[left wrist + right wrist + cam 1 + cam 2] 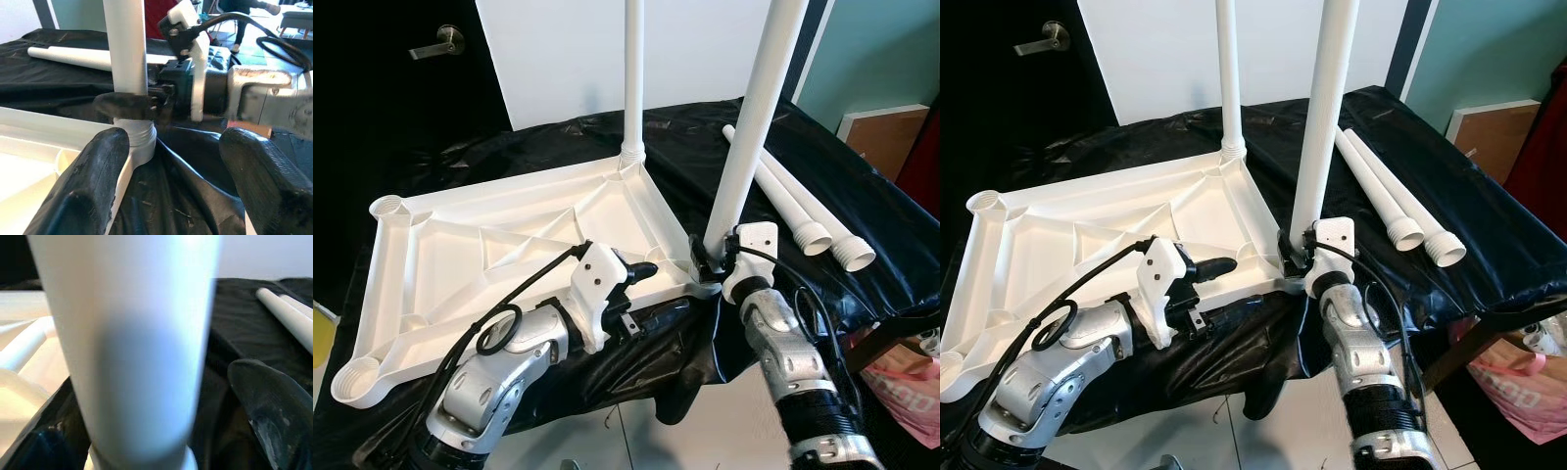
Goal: Building children table
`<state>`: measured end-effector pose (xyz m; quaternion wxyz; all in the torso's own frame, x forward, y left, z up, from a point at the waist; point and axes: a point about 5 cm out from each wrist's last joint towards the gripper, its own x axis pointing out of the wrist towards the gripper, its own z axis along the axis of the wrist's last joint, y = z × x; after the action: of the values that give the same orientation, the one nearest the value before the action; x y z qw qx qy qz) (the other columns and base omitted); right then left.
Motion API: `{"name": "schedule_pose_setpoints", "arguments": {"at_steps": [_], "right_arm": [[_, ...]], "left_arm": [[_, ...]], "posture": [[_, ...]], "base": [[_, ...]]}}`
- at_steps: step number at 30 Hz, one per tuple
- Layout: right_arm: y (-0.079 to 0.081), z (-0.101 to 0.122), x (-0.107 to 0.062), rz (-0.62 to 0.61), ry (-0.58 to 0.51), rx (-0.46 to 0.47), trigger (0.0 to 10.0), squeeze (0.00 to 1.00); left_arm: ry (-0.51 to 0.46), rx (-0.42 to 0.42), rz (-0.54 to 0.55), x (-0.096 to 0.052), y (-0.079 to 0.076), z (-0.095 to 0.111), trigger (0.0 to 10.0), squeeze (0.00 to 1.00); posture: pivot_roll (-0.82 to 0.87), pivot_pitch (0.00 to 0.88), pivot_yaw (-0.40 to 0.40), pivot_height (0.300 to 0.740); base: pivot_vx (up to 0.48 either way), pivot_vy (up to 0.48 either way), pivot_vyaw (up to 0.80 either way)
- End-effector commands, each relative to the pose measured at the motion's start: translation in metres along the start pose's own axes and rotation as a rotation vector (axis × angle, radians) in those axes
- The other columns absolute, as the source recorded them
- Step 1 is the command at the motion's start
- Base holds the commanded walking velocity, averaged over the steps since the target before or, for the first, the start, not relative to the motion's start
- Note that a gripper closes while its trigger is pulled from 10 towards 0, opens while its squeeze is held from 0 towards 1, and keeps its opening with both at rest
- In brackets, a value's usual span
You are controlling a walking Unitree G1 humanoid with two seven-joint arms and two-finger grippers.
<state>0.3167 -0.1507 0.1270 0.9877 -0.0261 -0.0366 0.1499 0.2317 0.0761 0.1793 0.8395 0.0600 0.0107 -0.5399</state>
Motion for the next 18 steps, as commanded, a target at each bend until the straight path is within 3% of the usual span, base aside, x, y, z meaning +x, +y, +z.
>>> {"name": "schedule_pose_setpoints", "arguments": {"at_steps": [1,5,9,14,15,18], "right_arm": [[-0.006,-0.001,0.003,0.108,0.007,-0.019,10.0,0.00],[-0.010,0.001,0.005,0.145,0.009,-0.035,10.0,0.00],[-0.014,0.003,0.014,0.286,0.035,-0.048,10.0,0.00],[-0.012,0.002,0.017,0.335,0.054,-0.055,10.0,0.00],[-0.012,0.000,0.017,0.351,0.062,-0.059,3.2,0.00],[-0.014,-0.002,0.017,0.380,0.066,-0.059,3.2,0.00]], "left_arm": [[-0.005,0.011,-0.031,0.000,0.000,0.002,10.0,0.00],[-0.005,0.013,-0.032,0.000,0.001,0.002,10.0,0.00],[-0.005,0.019,-0.035,0.001,0.002,0.003,10.0,0.00],[-0.007,0.024,-0.032,0.001,0.003,0.004,10.0,0.00],[-0.009,0.026,-0.027,0.000,0.003,0.005,10.0,0.00],[-0.010,0.028,-0.022,0.000,0.003,0.005,10.0,0.00]], "posture": [[-0.03,0.000,0.032,0.740],[-0.03,0.000,0.032,0.740],[-0.02,0.000,0.031,0.740],[-0.01,0.000,0.026,0.740],[-0.01,0.000,0.021,0.740],[-0.01,0.000,0.021,0.740]], "base": [[0.000,0.000,0.00],[0.000,0.000,0.00],[0.000,0.000,0.00],[0.000,0.000,0.00],[0.000,0.000,0.00],[0.000,0.000,0.00]]}}
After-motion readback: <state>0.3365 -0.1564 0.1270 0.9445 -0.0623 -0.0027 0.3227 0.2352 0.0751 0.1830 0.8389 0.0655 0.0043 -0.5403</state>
